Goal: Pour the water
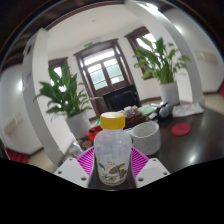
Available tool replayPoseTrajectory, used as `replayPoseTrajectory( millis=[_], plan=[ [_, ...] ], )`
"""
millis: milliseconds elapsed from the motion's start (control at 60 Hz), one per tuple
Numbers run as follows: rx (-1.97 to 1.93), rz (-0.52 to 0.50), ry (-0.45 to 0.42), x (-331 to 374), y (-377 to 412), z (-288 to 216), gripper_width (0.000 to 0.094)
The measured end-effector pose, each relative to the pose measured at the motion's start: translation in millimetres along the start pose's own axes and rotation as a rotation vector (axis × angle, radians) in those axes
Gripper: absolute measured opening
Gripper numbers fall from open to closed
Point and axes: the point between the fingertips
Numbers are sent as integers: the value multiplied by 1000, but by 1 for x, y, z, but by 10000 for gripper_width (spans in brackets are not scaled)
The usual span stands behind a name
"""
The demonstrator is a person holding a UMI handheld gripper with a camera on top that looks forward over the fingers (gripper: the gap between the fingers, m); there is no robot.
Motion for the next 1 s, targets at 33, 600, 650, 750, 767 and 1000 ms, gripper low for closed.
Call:
replayPoseTrajectory(
  millis=[33, 600, 650, 750, 767, 1000],
  plan=[
    [-77, -23, 6, -9, 12, -1, 465],
    [-1491, -281, -134, -90, 20, -81, 466],
    [-1571, -302, -157, -91, 17, -89, 465],
    [-1688, -333, -177, -91, 14, -99, 465],
    [-1700, -337, -178, -91, 13, -99, 466],
    [-1768, -327, -162, -93, 9, -91, 467]
  ],
)
Point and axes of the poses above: the point between the fingertips, and its own axes, seen from behind it with the camera up: y to the left, z down, x backward, against the way the camera looks, and after that the axes turned 14 degrees about -x, right-handed
